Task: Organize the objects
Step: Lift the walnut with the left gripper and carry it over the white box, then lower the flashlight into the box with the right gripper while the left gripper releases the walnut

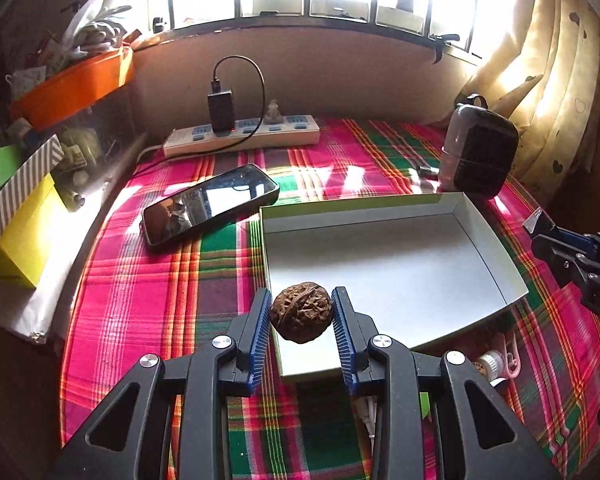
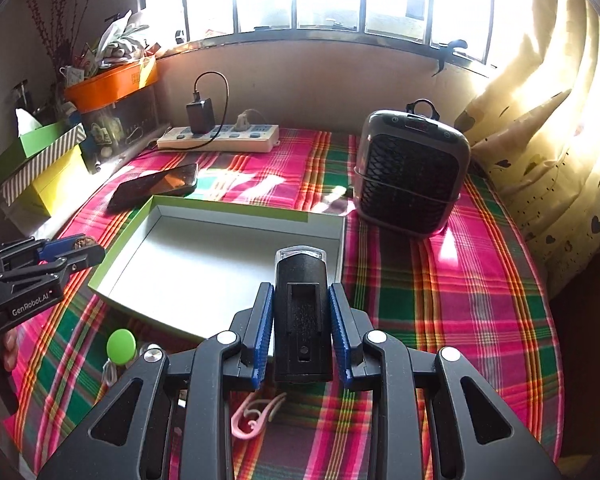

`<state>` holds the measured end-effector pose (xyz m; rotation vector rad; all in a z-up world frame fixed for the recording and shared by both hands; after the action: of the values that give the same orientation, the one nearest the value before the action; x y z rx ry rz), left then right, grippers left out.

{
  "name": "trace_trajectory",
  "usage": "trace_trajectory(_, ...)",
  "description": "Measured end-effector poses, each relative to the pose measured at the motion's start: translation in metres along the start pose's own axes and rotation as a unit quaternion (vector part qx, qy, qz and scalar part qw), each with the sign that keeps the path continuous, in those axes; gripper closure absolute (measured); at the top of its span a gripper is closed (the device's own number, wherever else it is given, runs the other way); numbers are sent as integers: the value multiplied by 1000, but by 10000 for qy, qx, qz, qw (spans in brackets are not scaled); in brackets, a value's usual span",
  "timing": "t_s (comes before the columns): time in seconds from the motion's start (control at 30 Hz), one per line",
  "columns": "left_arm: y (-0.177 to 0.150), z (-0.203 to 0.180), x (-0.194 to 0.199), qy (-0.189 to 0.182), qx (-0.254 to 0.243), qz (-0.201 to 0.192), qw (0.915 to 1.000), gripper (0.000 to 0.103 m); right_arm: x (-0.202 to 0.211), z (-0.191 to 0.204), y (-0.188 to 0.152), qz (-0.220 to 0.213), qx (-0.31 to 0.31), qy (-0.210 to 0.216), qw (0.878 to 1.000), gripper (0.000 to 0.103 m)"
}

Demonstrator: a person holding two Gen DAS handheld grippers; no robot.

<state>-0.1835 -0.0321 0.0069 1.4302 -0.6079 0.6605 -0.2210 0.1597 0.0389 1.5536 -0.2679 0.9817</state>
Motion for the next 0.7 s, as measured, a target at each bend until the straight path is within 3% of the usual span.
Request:
trace_trajectory(0.3,21,-6,-26,-27,48,96,9999,74,-38,0,21,165,-208,98,9996,74)
trace_trajectory(0.7,23,-14,-78,42,5,438,9990,74,-89,-15,11,530,-348,-28,9980,74)
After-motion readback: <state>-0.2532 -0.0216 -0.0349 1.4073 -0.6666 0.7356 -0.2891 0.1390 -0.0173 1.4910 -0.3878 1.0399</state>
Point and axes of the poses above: each gripper's, at about its wrist camera, not at the fingertips, and x roughly against the way its jaws point, z to its left, y to its top, the point moved 8 cm from there along -x, roughly the way its jaws point, and after that the axes turned 7 degrees about y, right-handed, at the moved point
